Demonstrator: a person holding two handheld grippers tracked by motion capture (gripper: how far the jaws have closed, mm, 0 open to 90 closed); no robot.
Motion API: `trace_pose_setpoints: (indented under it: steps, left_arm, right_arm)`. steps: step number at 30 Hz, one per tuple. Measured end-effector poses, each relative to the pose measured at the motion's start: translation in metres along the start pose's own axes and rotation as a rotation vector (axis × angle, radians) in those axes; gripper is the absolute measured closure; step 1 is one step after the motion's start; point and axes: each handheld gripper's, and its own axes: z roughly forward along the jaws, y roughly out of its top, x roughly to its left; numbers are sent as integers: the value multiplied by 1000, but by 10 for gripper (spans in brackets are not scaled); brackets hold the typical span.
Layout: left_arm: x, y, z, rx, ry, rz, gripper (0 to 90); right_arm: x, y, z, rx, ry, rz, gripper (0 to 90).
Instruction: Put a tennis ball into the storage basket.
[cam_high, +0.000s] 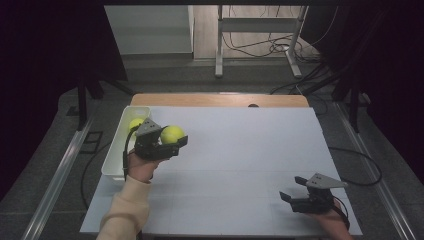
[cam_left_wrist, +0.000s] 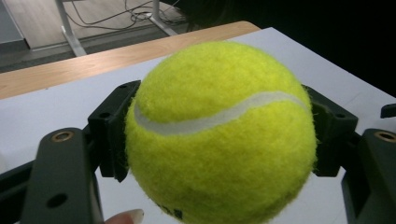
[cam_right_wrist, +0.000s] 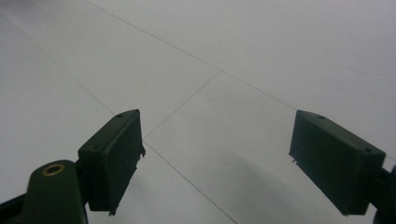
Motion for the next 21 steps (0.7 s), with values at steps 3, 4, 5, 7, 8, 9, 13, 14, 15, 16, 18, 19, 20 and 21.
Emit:
trace_pose_setpoints:
  steps: [3,4,5,7,8,9,13,14,15,16,18,19,20,21]
  left_arm:
    - [5,-3,-5,-2,11,-14,255]
    - [6,-4,-7,-1,16,-17,255]
    - [8,-4,-8,-2,18,-21,255]
    - [11,-6,-11,-1,24,-27,255]
    - [12,-6,-13,-2,29,-31,255]
    - [13,-7,-15,-4,32,-34,255]
    - [19,-11,-22,-8,53,-48,255]
    - [22,-12,-25,-6,58,-50,255]
    - [23,-12,-26,-6,62,-54,255]
    - [24,-13,-27,-4,65,-56,255]
    - [27,-15,-30,-4,74,-61,255]
    - [28,-16,-32,-3,79,-64,255]
    - [29,-17,-33,-2,84,-65,255]
    - [31,-18,-35,-2,90,-68,255]
  right_arm:
    - [0,0,0,1,0,0,179]
    - [0,0,0,1,1,0,179]
    - [0,0,0,1,1,0,178]
    - [0,0,0,0,0,0,179]
    - [0,0,0,0,0,0,179]
    - [0,0,0,0,-1,-1,179]
    - [0,0,0,1,-1,-1,179]
    - [0,0,0,1,-2,-1,179]
    - [0,0,0,1,-3,-1,179]
    - [0,0,0,0,-3,0,179]
    - [0,0,0,-3,-8,5,179]
    - [0,0,0,-4,-8,5,179]
    - [0,0,-1,-6,-10,6,179]
    - [0,0,0,-9,-10,5,179]
